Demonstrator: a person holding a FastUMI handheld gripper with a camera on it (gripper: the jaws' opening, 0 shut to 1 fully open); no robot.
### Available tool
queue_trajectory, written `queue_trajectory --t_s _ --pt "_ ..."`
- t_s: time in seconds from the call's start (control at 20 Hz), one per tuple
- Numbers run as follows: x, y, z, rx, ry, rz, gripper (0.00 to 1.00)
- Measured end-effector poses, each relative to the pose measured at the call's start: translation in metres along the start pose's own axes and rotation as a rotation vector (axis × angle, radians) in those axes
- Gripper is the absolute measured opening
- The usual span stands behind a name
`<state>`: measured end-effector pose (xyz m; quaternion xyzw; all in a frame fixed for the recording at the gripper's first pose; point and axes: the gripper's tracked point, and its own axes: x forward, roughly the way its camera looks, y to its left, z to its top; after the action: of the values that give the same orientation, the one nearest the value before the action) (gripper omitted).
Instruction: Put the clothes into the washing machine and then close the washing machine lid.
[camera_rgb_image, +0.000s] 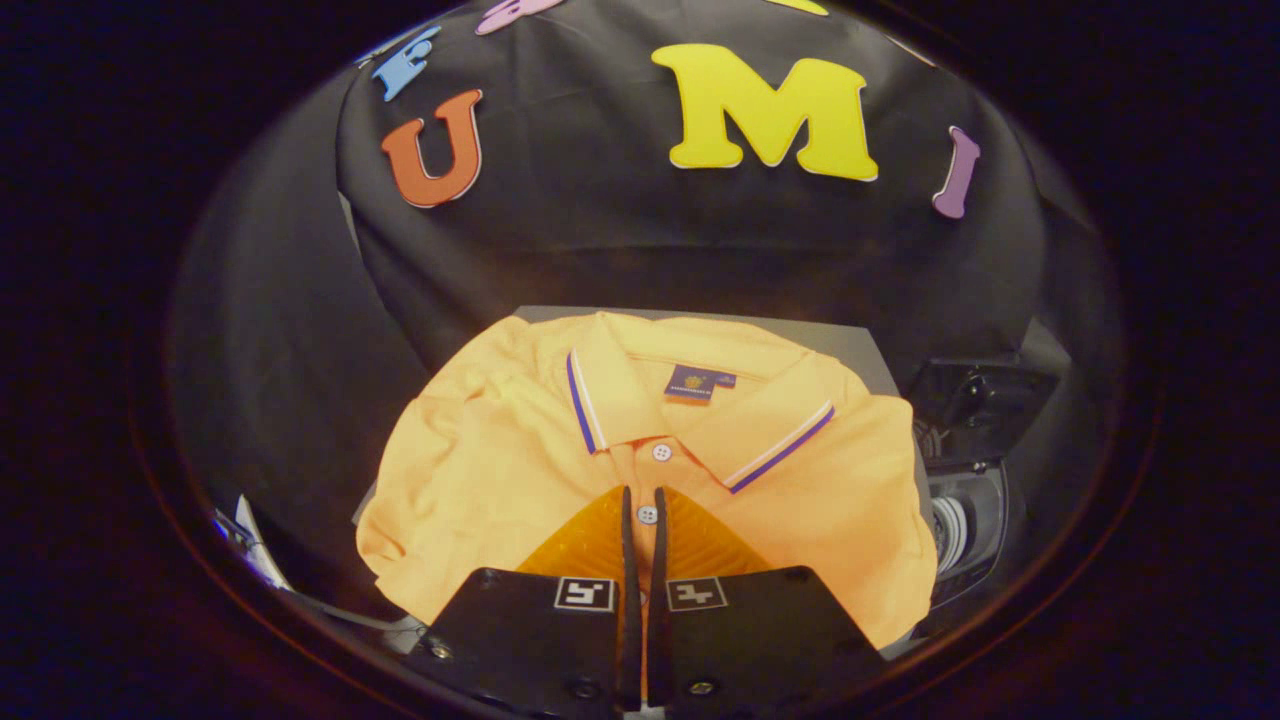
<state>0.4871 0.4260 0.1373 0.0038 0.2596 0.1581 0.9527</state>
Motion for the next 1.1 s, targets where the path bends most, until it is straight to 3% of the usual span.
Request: queue_trajectory --t_s 0.35,0.6,1.1 --pt "-0.059 -0.016 0.048 0.070 -0.130 0.093 0.06" --pt "-0.118 -0.055 0.081 0.146 -0.249 0.116 0.06" --pt "-0.196 -0.210 0.138 0.197 -0.434 -0.017 0.06"
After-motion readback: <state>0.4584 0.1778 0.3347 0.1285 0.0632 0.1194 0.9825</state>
